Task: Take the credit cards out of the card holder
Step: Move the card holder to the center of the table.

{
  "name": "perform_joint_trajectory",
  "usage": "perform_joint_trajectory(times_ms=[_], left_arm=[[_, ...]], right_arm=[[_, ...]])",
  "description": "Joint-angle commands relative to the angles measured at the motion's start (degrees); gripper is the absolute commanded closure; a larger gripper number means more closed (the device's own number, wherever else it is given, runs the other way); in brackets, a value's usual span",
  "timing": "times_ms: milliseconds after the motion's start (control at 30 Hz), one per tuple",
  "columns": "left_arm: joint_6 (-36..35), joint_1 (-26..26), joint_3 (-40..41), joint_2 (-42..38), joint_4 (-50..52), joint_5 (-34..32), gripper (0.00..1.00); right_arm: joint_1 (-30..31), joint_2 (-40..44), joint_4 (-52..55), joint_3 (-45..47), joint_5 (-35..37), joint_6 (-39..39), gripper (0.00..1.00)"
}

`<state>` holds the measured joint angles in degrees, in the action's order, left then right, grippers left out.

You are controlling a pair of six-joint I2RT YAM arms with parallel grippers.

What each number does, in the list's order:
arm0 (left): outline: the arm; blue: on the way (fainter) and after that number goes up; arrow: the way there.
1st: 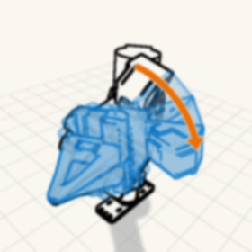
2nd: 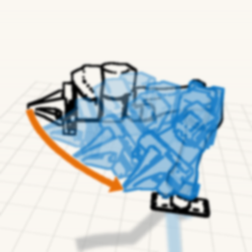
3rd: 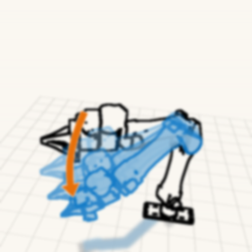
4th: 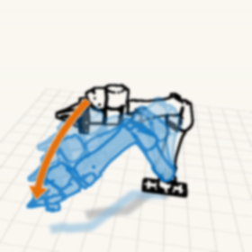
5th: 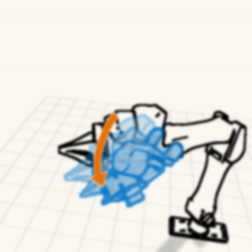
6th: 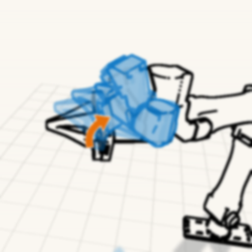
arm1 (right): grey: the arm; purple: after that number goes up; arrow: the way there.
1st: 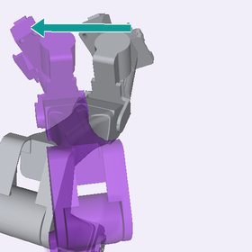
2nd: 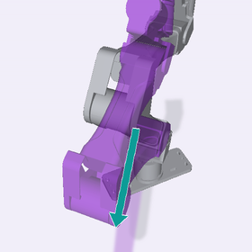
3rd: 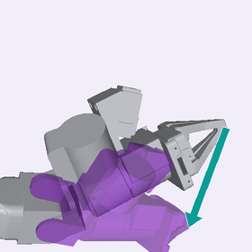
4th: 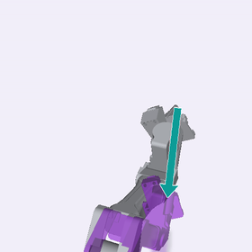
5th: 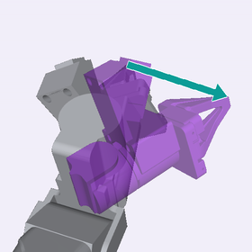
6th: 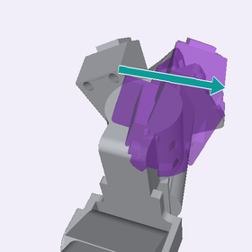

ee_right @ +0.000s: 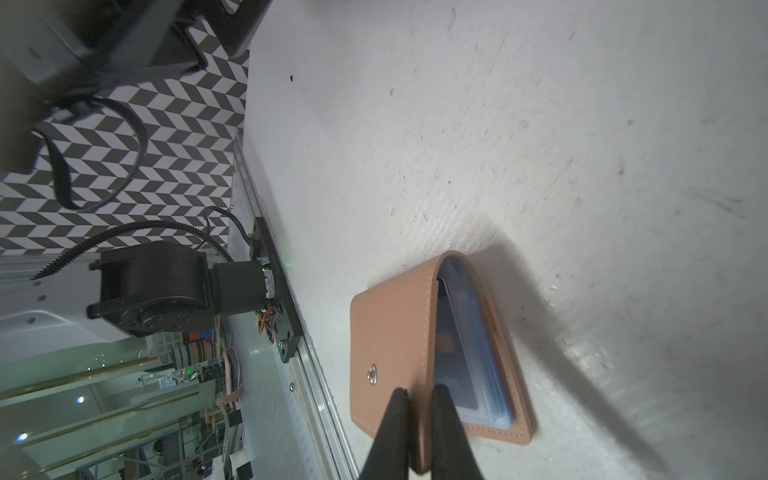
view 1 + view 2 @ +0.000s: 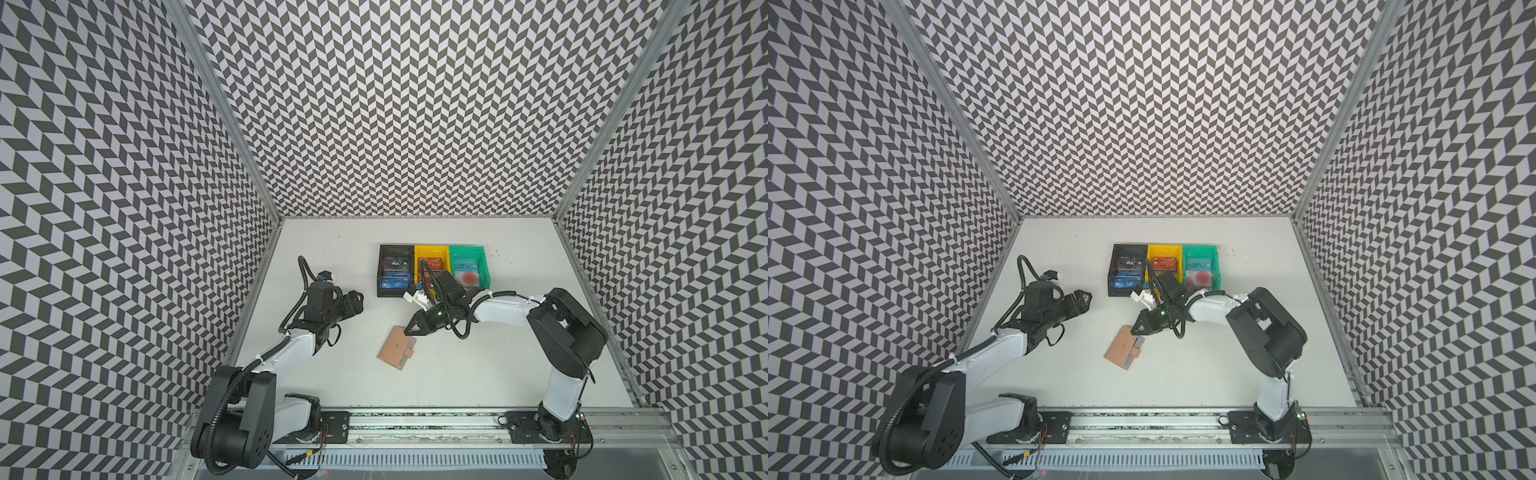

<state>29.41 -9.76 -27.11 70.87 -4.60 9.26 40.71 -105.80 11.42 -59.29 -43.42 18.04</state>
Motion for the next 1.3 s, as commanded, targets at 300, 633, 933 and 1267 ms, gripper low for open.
perform_joint_trajectory(times_ms=[300, 633, 933, 1267], left_arm=[[-0.12, -0.34, 0.40, -0.37, 0.37, -0.71, 0.18], [-0.23, -0.33, 0.35, -0.65, -0.15, 0.60, 0.21], [-0.39, -0.61, 1.41, 0.51, -1.81, 4.07, 0.47], [0.60, -1.38, 2.21, 1.04, -2.42, 7.42, 0.61]], right_arm=[[-0.70, -2.24, 7.81, -9.54, 4.46, -4.92, 0.94], [-2.12, -8.77, 12.64, -20.63, 5.28, -6.99, 0.95], [-2.21, -9.17, 11.20, -19.14, 2.31, -7.39, 0.75], [-2.21, -6.37, 6.68, -12.46, 0.07, -6.23, 0.64]])
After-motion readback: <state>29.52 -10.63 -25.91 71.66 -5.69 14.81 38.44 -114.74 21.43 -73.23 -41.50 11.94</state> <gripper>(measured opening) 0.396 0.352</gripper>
